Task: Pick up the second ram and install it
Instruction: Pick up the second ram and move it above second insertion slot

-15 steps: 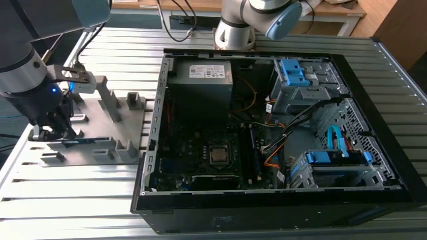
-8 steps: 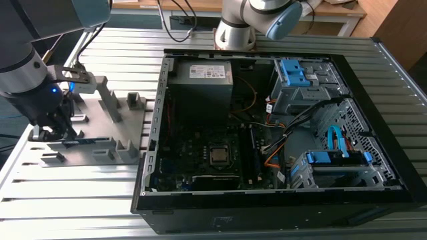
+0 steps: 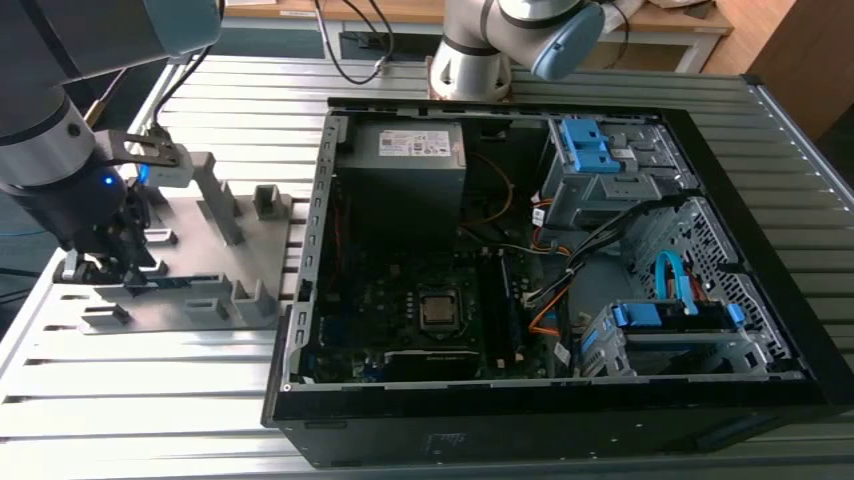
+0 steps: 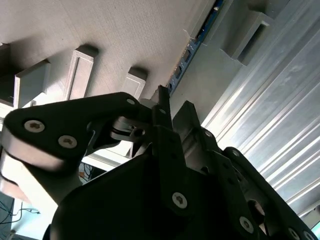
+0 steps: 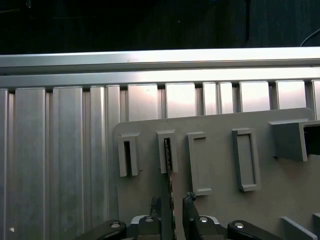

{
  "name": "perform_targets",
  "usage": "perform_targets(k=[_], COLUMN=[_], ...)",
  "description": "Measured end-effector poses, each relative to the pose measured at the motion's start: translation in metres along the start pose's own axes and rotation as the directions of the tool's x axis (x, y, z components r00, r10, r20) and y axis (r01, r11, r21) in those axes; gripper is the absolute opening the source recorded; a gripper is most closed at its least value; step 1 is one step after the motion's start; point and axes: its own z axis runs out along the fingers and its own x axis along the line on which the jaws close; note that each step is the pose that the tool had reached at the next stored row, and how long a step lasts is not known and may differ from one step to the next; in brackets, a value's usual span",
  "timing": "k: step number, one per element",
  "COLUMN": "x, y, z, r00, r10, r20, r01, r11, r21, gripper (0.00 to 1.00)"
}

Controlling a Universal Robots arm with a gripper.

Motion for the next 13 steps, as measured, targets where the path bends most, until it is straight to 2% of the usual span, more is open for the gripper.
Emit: perform_targets(k=[1, 2, 6, 10, 13], x=[0.0000, 0.0000, 0.0000, -0.0002, -0.0001], y=[0.0000, 0.0000, -0.0021, -0.0043, -0.0049], z=[0.0000, 0.0000, 0.0020, 0.0059, 0.0084], r00=[1.0000, 1.0000, 1.0000, 0.9987, 0.9951], r10=[0.000, 0.000, -0.006, -0.050, -0.099], r20=[0.0000, 0.0001, -0.0012, -0.0034, -0.0057], r01=[0.000, 0.000, 0.006, 0.050, 0.099], r11=[1.0000, 1.0000, 1.0000, 0.9987, 0.9951], r21=[0.0000, 0.0000, -0.0008, -0.0017, -0.0029], gripper=[0.25, 0.31, 0.31, 0.31, 0.31])
